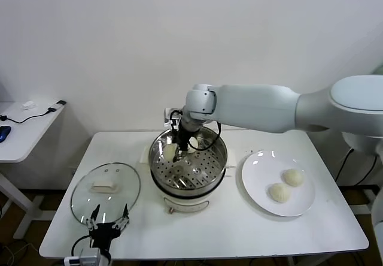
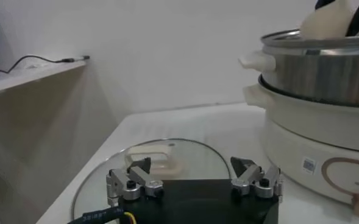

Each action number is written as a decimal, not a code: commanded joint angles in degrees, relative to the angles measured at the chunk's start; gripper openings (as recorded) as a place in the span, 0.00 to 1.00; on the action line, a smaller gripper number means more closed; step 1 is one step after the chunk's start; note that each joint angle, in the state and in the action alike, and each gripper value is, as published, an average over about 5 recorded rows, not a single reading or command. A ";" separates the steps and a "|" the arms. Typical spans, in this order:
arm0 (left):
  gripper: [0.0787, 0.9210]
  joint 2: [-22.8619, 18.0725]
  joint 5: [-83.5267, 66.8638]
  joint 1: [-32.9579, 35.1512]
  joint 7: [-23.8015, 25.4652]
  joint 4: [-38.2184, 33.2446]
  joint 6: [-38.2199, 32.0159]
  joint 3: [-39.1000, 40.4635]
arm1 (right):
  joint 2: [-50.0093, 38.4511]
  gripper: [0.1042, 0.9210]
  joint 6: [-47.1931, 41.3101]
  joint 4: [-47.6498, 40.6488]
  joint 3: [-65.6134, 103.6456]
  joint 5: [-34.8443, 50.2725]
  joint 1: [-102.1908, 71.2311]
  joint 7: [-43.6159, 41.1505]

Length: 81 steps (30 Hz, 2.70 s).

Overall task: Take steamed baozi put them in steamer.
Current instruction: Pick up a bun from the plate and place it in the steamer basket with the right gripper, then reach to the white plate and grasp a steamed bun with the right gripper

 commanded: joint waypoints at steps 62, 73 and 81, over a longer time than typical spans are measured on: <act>0.88 -0.39 0.43 0.29 0.14 0.02 0.28 -0.57 | -43.39 0.88 13.74 6.29 1.68 -31.18 -12.68 -14.23; 0.88 -0.23 0.56 0.39 -0.03 0.48 0.09 -0.23 | -41.80 0.88 10.62 4.11 7.26 -33.47 -20.00 -9.32; 0.88 -0.17 1.06 0.43 -0.13 0.51 0.18 -0.25 | -41.69 0.88 9.89 4.17 9.67 -34.36 -23.05 -8.37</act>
